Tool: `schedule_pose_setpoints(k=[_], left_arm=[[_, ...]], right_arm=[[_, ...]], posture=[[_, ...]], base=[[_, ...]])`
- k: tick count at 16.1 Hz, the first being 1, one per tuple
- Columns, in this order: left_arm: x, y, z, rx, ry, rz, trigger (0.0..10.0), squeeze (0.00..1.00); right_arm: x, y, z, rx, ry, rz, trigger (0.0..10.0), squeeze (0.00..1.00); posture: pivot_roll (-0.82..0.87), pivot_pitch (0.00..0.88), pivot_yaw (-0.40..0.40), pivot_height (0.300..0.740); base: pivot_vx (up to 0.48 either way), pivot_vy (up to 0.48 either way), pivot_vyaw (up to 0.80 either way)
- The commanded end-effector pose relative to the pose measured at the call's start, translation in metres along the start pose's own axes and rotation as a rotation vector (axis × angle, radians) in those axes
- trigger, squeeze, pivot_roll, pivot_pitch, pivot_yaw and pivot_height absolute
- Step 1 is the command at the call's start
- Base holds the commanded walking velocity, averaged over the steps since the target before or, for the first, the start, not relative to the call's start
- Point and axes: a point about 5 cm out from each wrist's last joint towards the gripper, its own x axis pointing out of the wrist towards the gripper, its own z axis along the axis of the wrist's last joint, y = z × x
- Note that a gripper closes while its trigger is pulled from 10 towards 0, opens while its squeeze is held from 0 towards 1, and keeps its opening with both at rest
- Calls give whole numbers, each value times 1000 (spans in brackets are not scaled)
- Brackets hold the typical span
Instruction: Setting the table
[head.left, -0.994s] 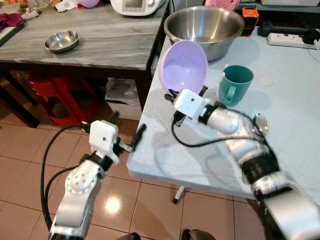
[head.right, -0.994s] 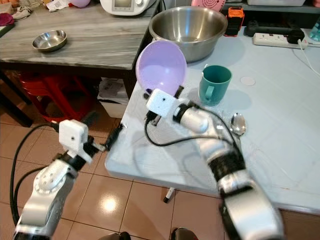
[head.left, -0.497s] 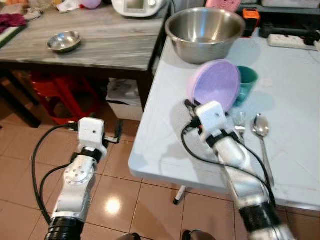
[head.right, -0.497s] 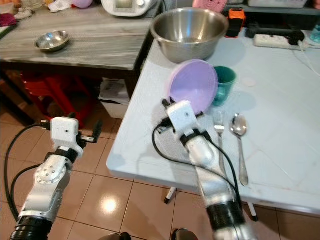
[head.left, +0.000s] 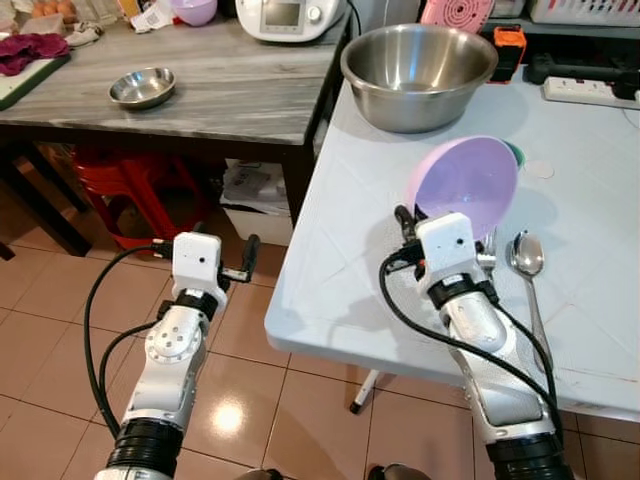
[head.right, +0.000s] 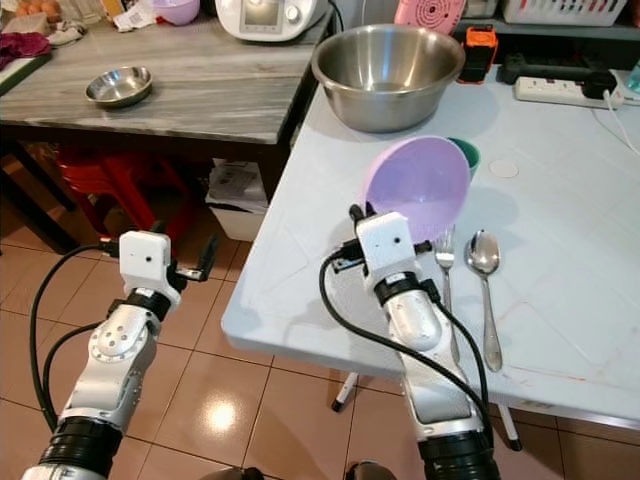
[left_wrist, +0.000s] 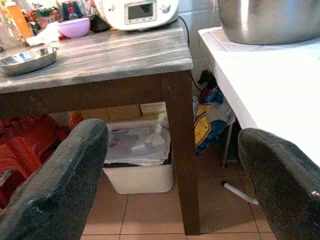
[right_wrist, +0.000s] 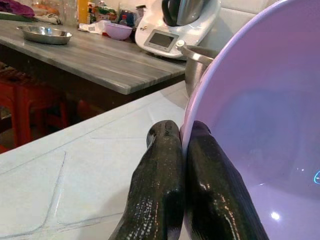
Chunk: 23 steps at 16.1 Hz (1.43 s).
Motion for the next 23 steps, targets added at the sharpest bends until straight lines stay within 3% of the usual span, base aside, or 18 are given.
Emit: schedule_pose_setpoints(k=[1, 9, 15, 23], left_arm=[[-3, 7, -5, 2, 14, 26, 10000, 0], [-6, 9, -4, 2, 3, 29, 10000, 0], [1, -3, 0, -16, -12, 8, 10000, 0], [2, -6, 2, -23, -18, 2, 10000, 0]], right_arm=[[2, 4, 11, 3, -38, 10, 10000, 0], [4, 14, 15, 28, -40, 27, 10000, 0], [4, 13, 16, 38, -43, 8, 10000, 0], [5, 11, 16, 41, -48, -2, 10000, 0]], posture=[[-153, 82, 87, 740], [-136, 94, 90, 740], [-142, 89, 99, 740], [-141, 84, 97, 740]], base=[[0, 266, 0], [0, 328, -307], [0, 347, -526], [0, 350, -655]])
